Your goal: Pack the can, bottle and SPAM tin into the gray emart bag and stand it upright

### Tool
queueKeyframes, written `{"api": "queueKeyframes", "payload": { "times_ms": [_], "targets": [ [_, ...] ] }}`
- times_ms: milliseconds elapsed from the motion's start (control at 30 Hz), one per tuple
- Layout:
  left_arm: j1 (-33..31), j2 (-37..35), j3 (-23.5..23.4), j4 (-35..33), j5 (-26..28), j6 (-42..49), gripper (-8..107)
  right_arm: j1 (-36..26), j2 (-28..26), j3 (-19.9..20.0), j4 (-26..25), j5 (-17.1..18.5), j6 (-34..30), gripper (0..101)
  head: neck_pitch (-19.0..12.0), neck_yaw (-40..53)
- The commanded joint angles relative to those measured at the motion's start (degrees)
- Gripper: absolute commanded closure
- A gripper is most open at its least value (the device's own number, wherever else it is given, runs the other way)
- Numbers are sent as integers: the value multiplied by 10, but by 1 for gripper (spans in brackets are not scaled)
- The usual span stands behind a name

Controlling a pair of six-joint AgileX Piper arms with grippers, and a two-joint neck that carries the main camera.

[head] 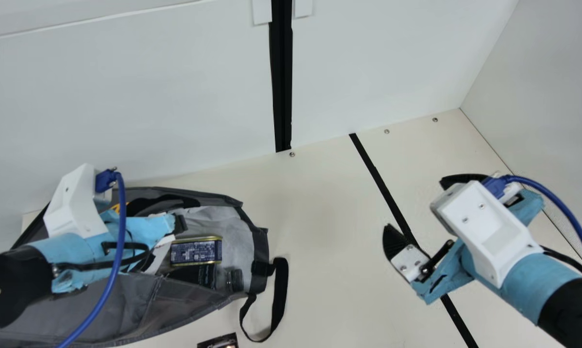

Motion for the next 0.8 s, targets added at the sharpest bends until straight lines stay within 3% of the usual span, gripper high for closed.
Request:
{"api": "queueKeyframes", "payload": {
  "times_ms": [0,767],
  "targets": [
    [0,0,0,0,0,0,107,-5,0,-11,-23,6,17,6,-13,0],
    [0,0,0,0,0,0,107,-100,10,-130,-132,101,174,6,-13,0]
  ]
}}
